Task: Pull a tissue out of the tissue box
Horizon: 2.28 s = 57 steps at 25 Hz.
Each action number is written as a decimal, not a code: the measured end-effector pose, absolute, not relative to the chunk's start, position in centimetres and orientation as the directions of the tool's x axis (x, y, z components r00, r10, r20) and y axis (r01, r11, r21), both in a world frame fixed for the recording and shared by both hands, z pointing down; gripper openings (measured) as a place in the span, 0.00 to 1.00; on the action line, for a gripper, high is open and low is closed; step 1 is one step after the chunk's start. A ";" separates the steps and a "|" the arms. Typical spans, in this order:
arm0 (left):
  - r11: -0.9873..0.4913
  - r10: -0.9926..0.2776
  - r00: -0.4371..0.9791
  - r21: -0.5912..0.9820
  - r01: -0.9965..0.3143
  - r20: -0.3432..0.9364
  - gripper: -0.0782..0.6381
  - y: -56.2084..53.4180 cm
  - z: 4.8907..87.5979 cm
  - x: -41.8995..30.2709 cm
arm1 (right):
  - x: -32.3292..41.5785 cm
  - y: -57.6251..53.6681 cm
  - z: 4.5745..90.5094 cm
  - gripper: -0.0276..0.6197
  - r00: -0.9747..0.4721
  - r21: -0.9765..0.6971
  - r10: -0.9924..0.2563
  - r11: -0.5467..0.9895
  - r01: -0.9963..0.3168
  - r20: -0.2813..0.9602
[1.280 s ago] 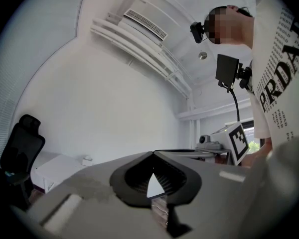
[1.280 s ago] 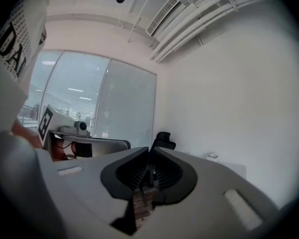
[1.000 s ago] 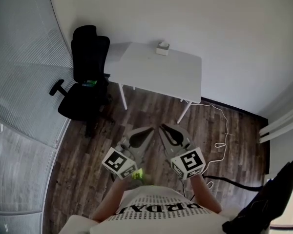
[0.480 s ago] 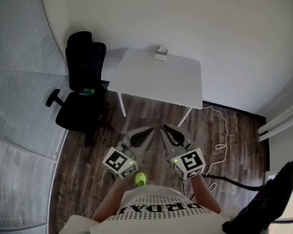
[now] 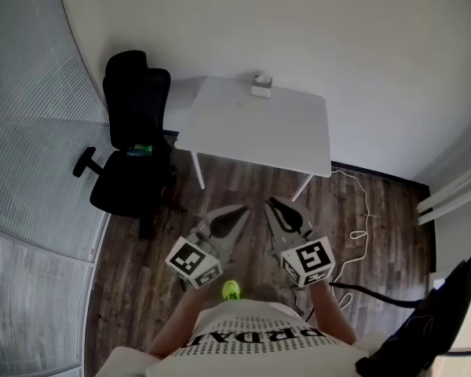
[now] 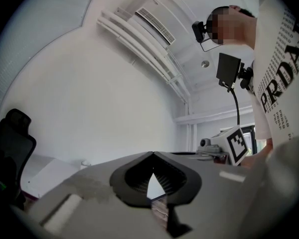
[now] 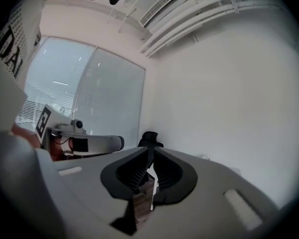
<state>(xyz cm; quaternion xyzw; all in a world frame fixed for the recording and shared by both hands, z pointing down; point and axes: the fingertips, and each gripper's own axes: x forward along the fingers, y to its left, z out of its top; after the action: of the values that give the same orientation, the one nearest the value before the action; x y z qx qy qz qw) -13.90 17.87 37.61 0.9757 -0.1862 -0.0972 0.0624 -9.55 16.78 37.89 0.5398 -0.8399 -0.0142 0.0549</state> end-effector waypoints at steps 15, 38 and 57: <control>-0.914 -0.397 0.907 0.155 -0.376 -0.139 0.10 12.5 37.1 -7.4 | -1.6 10.5 37.5 0.09 -0.399 0.081 -0.915 0.403 -0.911 0.067; -0.870 -0.486 0.868 0.153 -0.469 -0.101 0.10 2.5 37.9 2.3 | 6.6 0.9 38.4 0.09 -0.521 0.045 -0.851 0.525 -0.850 0.065; -0.862 -0.500 0.861 0.148 -0.484 -0.098 0.10 -2.4 38.6 3.9 | 7.0 -3.8 38.7 0.09 -0.562 0.042 -0.824 0.565 -0.824 0.063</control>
<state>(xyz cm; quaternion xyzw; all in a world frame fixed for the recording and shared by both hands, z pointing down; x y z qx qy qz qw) 3.95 -2.39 38.57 0.9627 -0.2555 -0.0666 0.0589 7.03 -3.77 38.67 0.4662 -0.8839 -0.0040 0.0379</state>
